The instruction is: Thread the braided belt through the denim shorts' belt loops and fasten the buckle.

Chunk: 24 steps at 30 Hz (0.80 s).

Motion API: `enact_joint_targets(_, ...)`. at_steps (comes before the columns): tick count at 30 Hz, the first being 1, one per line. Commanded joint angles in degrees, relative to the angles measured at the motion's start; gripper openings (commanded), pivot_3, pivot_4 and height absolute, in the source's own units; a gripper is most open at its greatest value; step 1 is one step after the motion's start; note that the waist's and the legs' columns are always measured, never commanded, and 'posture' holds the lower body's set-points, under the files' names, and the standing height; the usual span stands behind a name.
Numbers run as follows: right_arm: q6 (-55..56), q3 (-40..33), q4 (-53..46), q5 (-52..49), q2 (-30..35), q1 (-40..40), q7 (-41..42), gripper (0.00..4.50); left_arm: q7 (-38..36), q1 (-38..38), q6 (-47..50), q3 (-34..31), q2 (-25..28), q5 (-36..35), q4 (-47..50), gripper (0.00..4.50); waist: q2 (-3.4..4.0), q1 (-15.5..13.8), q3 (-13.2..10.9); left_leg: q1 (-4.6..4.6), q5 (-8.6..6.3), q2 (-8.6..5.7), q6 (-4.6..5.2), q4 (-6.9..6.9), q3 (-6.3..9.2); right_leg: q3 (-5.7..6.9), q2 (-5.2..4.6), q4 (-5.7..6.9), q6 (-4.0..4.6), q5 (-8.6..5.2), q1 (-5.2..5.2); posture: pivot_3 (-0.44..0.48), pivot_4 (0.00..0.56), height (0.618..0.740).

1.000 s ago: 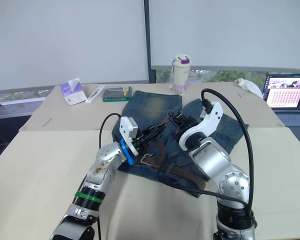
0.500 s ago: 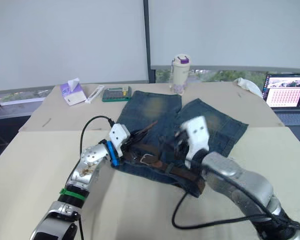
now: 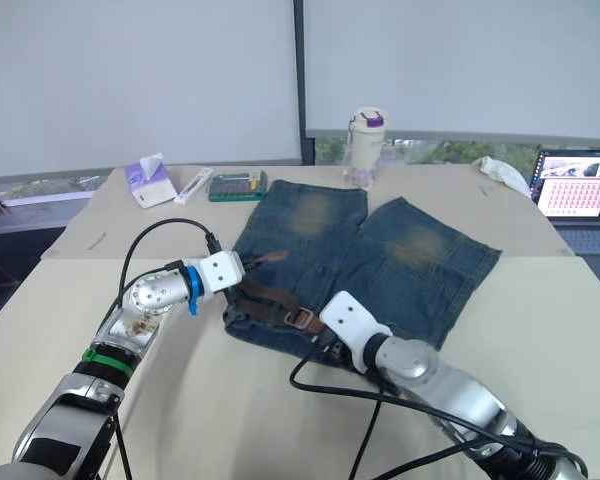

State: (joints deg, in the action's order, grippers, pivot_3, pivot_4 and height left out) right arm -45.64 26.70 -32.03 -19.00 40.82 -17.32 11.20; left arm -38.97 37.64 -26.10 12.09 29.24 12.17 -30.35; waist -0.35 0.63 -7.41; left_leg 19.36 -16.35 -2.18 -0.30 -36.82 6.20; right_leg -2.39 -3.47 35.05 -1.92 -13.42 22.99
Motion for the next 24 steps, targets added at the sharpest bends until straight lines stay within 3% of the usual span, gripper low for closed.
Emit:
enact_joint_targets(1, -0.6, 0.8, -0.2, 4.2, -1.0, -1.1, 2.0, 3.12, -0.7, 2.2, -5.0, 2.5, 2.3, 3.7, 0.7, 0.0, 0.0, 0.1, 0.0, 0.01, 0.0, 0.01, 0.0, 0.0, -0.03, 0.01, 0.02, 0.02, 0.0, 0.0, 0.02, 0.0, 0.15, 0.74)
enact_joint_targets(9, -1.4, 1.3, 0.8, 9.8, -4.3, -1.2, 5.4, 3.12, -0.2, 3.3, -8.9, 4.8, 2.4, 5.3, -1.4, 0.0, 0.0, 0.1, 0.0, -0.01, 0.0, 0.02, 0.0, 0.01, -0.05, 0.01, 0.04, 0.05, 0.0, 0.0, 0.02, 0.0, 0.15, 0.74)
enact_joint_targets(11, -1.5, 1.6, 1.0, 11.2, -4.9, -1.1, 6.1, 3.12, 0.2, 3.8, -8.0, 3.6, 1.1, 3.3, -2.5, 0.0, 0.0, 0.1, 0.0, -0.01, 0.0, 0.02, 0.0, 0.01, -0.07, 0.02, 0.04, 0.06, 0.0, 0.0, 0.02, 0.0, 0.15, 0.74)
enact_joint_targets(14, -1.2, 1.6, 1.3, 12.7, -5.8, -1.0, 7.1, 3.12, 0.7, 4.0, 2.8, -3.3, -4.8, -7.9, -2.8, 0.0, -0.01, 0.1, 0.0, -0.02, 0.0, 0.0, 0.0, -0.03, -0.06, 0.02, 0.02, 0.08, 0.0, 0.0, 0.0, 0.0, 0.15, 0.74)
enact_joint_targets(16, -1.4, -0.4, 0.7, 11.9, -8.0, -0.6, 7.3, 3.12, -0.4, 3.9, 7.3, -6.3, -6.5, -12.2, -2.3, 0.0, -0.09, 0.2, 0.0, 0.0, 0.0, 0.01, 0.0, -0.07, -0.06, 0.04, 0.03, 0.1, -0.01, 0.0, 0.01, 0.0, 0.15, 0.74)
enact_joint_targets(24, -0.7, -11.4, -0.5, 3.0, -22.7, -2.9, 7.7, 3.12, -2.9, 3.3, 9.4, -7.6, -6.7, -14.4, -1.4, 0.0, -0.08, 0.7, 0.0, -0.05, 0.01, 0.08, -0.01, -0.04, 0.08, 0.01, 0.1, 0.28, 0.02, 0.01, 0.12, 0.0, 0.15, 0.74)
